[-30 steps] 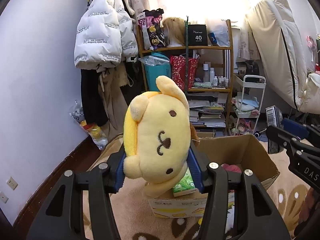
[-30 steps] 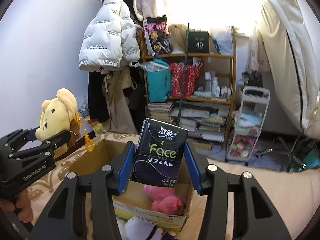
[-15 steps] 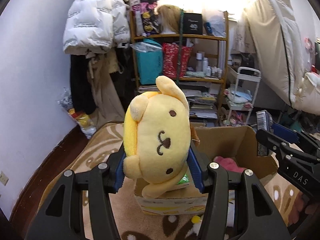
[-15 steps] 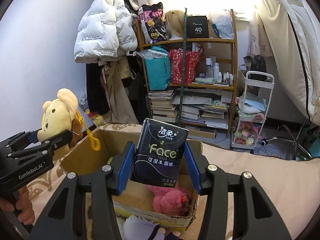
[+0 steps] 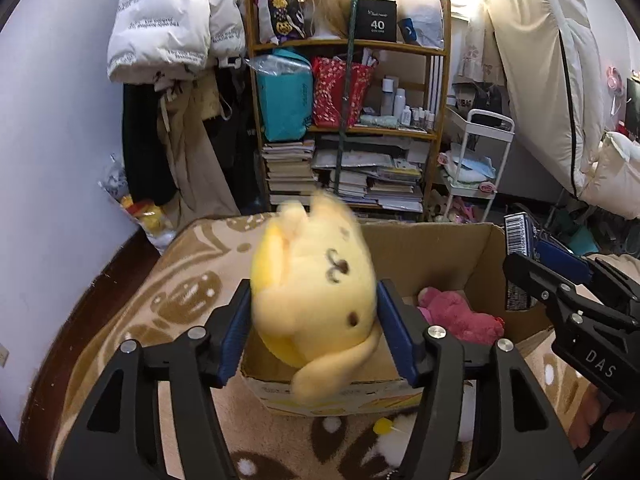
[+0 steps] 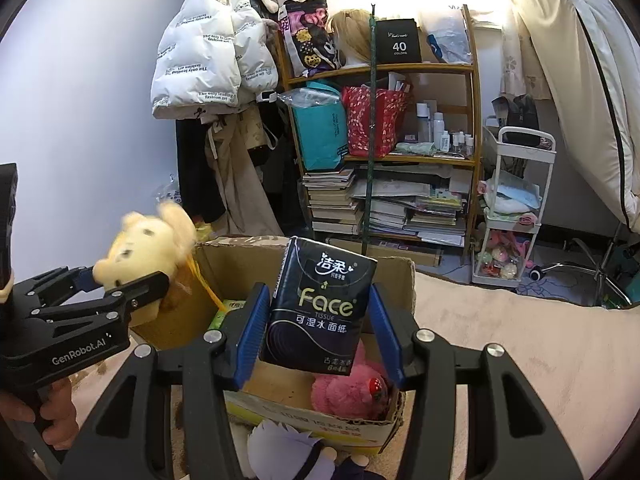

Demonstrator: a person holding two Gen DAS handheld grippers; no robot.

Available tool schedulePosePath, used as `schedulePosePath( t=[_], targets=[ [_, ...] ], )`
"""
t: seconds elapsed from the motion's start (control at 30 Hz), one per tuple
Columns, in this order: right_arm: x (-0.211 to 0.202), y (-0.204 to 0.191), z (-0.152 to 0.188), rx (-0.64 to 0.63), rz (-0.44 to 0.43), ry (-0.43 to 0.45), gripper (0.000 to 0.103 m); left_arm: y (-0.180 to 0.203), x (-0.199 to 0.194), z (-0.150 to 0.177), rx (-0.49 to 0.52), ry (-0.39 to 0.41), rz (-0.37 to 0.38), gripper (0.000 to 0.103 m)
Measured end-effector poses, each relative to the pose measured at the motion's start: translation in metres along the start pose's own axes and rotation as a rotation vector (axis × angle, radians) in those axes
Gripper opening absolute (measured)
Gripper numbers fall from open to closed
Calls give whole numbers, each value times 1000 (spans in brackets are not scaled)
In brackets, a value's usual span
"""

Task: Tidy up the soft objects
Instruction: 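Open the left tool dropping the yellow dog in the box while the right tool drops the black pack, then lower the left tool to the clear lavender-cat bag while the right tool lowers to the pink swirl cushion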

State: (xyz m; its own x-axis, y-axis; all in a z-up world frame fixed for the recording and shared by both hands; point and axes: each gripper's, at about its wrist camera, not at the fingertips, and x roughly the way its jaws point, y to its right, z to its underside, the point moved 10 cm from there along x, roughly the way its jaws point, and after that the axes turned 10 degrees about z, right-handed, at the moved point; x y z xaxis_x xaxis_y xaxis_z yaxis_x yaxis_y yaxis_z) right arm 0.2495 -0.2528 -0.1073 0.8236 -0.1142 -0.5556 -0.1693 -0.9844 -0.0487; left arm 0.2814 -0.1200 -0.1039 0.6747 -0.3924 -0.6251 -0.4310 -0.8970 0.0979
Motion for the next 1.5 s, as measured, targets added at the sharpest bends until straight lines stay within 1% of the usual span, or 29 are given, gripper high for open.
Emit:
schedulePosePath(
  t=[0.07,0.2,0.3,0.37,0.43,0.5,0.57,0.73,0.8,0.87,0.93,1.03,1.17,1.27,1.37,1.5],
  targets=[
    [1,0,2,0,-4,-8,54,-2,0,1,-5,-2,-1,71],
    [3,0,4,6,-4,-20,55,-4,-1,1,3,0,-19,76],
    [6,1,5,14,-6,-30,55,-7,-4,2,1,2,-38,85],
    [7,1,6,7,-7,-39,55,-9,-7,2,1,7,-57,93],
    [5,2,7,10,-8,-41,55,-11,-10,3,6,9,-76,95],
    [5,2,6,11,-8,-38,57,-12,-13,4,14,4,-93,96],
    [2,3,6,11,-3,-30,70,-13,-16,4,15,-1,-102,97],
    [-8,2,7,10,-9,-34,72,-14,-28,9,11,-15,-115,100],
    [-14,1,8,9,-9,-41,78,-15,-32,11,11,-22,-120,100],
    [-21,-1,10,9,-11,-43,87,-14,-38,13,9,-35,-120,100],
    [-28,-3,12,10,-12,-44,91,-13,-43,15,2,-52,-119,101],
    [-40,-6,19,13,-14,-57,93,-12,-51,19,-15,-74,-118,101],
    [-53,-8,28,15,-20,-74,95,-11,-63,29,-51,-109,-100,101],
    [-65,-11,33,-3,-17,-74,95,-11,-79,38,-18,-127,-141,101],
    [-76,-15,38,-14,-15,-81,95,-11,-90,46,-15,-152,-157,101],
    [-90,-19,46,-12,-20,-88,95,-16,-105,70,-77,-197,-144,101]
  ],
)
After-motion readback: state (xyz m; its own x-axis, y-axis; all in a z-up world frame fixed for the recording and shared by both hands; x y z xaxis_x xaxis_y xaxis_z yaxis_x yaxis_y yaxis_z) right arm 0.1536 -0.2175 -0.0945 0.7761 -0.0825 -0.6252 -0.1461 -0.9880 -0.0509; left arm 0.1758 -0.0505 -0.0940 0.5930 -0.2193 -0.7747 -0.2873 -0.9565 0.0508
